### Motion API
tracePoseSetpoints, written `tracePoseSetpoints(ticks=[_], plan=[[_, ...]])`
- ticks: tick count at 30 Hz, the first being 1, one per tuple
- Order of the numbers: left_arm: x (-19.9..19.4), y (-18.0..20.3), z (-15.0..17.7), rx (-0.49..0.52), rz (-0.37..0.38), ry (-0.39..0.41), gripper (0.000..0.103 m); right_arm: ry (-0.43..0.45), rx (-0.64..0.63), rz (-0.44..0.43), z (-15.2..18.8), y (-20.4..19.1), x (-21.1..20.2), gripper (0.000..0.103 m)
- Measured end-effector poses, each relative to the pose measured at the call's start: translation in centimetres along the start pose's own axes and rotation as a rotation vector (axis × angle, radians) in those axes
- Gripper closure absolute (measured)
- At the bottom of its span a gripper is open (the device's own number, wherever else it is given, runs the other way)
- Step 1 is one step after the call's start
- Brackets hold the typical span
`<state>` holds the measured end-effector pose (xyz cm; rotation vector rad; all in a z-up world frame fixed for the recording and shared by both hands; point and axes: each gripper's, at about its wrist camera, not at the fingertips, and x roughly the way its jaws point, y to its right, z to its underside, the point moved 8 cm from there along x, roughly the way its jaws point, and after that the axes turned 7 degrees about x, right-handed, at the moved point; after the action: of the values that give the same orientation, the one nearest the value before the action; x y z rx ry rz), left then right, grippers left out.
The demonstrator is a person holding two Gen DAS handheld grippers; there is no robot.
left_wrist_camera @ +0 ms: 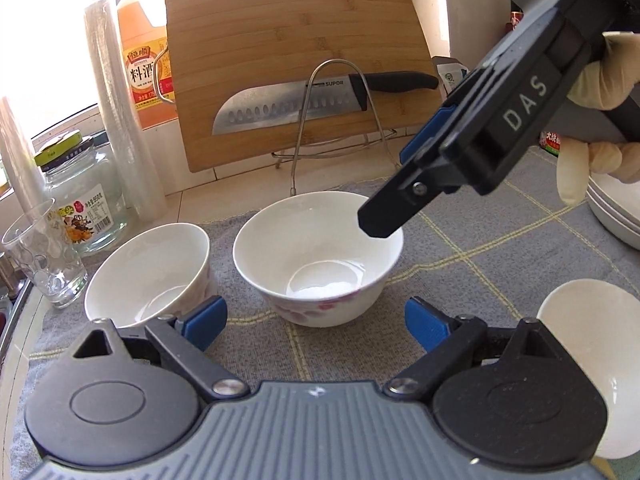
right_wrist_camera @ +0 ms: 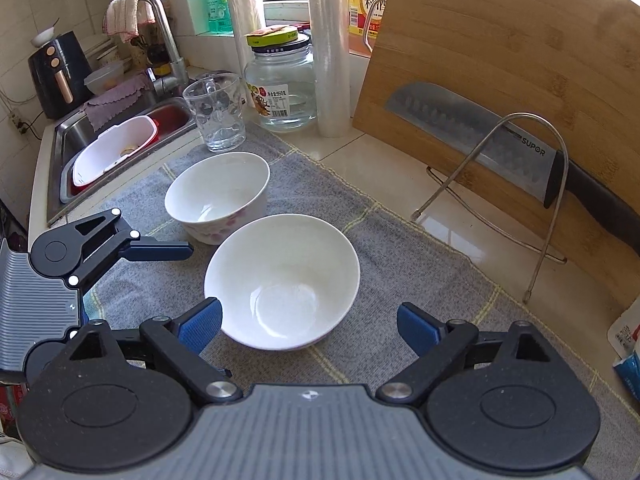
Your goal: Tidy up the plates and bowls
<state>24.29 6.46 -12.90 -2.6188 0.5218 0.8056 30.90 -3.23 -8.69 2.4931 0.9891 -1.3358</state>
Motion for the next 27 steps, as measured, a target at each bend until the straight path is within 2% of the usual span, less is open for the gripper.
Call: tracePoseSetpoints(ticks=[12, 19, 27], plan=[[1.8, -0.1, -0.4, -0.006, 0.023, -0.022, 0.01, -0.05, 0.007, -0.031, -1.5, 0.6, 4.2, 0.018], [2.3, -0.2, -0.5, 0.0, 0.036, -0.031, 0.016, -0.06, 0.035, -0.05, -1.5, 0.6, 5.2, 0.03], [2.5, -0.4, -0.7, -0.002, 0.045, -0.023, 0.016, -0.059, 0.047, -0.058, -1.6, 0.3, 5.5, 0.034]])
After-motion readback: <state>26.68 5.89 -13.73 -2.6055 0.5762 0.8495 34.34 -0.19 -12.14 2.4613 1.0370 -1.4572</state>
